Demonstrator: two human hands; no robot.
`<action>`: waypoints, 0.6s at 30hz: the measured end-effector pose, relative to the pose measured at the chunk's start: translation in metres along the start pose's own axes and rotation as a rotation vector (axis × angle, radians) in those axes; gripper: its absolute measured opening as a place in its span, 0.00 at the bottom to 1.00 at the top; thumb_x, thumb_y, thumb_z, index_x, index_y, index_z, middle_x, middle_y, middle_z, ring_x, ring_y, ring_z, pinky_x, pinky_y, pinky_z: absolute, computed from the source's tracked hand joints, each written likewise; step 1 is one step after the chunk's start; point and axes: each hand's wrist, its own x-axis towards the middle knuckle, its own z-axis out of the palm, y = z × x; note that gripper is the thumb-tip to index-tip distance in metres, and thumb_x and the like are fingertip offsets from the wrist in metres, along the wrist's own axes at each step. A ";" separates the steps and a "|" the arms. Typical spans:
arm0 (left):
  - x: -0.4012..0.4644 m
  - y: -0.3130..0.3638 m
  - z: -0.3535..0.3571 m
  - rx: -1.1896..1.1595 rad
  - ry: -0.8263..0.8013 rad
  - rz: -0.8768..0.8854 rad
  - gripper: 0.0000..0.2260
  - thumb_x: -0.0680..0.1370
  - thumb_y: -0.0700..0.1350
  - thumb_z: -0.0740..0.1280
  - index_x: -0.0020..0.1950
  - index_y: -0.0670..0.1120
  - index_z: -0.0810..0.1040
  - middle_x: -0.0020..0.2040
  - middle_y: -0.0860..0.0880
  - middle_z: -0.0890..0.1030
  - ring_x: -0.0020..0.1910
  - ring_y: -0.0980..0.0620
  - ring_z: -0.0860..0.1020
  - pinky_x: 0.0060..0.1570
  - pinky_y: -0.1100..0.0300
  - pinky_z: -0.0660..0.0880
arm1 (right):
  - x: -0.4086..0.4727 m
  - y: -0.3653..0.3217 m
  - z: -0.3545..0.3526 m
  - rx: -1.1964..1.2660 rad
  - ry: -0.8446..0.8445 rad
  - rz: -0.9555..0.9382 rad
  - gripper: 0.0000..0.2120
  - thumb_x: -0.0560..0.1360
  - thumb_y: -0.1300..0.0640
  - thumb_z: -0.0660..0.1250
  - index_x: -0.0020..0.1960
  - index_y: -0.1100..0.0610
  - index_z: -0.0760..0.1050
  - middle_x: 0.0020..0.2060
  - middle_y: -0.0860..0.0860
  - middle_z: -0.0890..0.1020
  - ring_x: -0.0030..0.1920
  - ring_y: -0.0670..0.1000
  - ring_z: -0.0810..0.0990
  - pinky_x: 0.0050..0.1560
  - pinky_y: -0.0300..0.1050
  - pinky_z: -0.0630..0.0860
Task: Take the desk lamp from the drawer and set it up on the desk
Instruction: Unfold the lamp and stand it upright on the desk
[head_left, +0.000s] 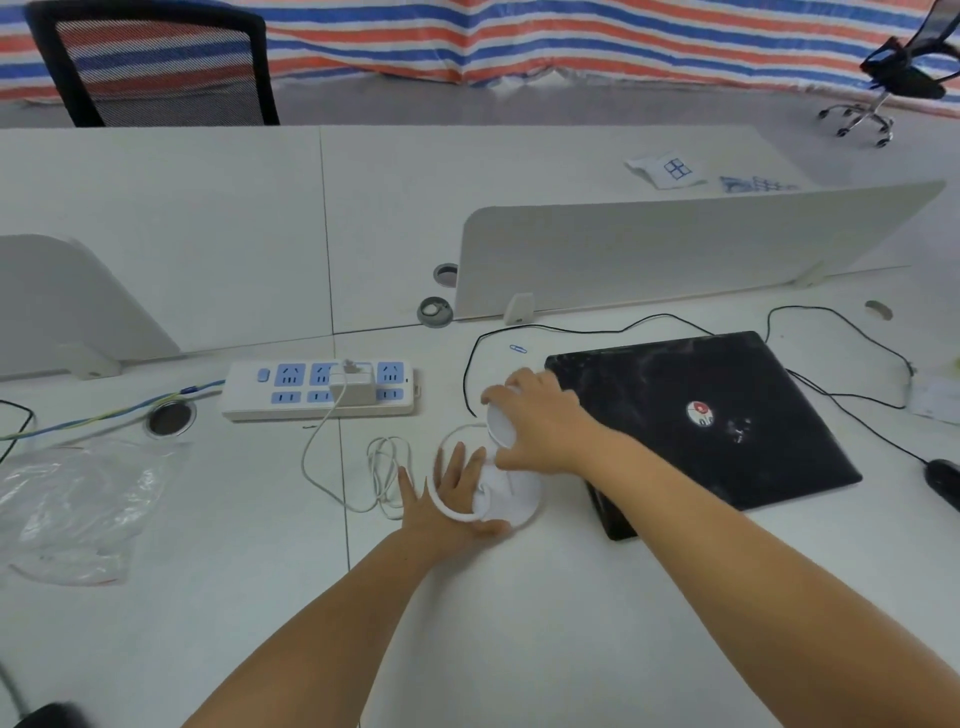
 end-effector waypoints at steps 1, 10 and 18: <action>-0.001 0.000 -0.001 -0.017 -0.012 -0.002 0.50 0.63 0.78 0.51 0.76 0.56 0.37 0.79 0.52 0.38 0.77 0.47 0.34 0.70 0.34 0.35 | -0.004 -0.003 -0.018 -0.011 0.016 -0.030 0.32 0.69 0.47 0.69 0.70 0.49 0.63 0.68 0.55 0.64 0.67 0.60 0.62 0.63 0.60 0.65; -0.008 0.004 -0.011 -0.088 -0.050 -0.035 0.44 0.72 0.68 0.60 0.76 0.57 0.35 0.78 0.52 0.35 0.76 0.47 0.32 0.70 0.36 0.34 | -0.063 -0.029 -0.109 -0.326 0.091 -0.240 0.31 0.68 0.50 0.69 0.69 0.46 0.64 0.66 0.52 0.66 0.65 0.56 0.63 0.62 0.53 0.66; -0.011 0.007 -0.013 -0.097 -0.050 -0.047 0.44 0.72 0.68 0.61 0.76 0.57 0.36 0.78 0.52 0.36 0.76 0.47 0.33 0.70 0.36 0.34 | -0.076 -0.010 -0.097 0.394 0.340 -0.160 0.31 0.73 0.44 0.68 0.73 0.40 0.59 0.71 0.42 0.64 0.70 0.43 0.62 0.72 0.41 0.59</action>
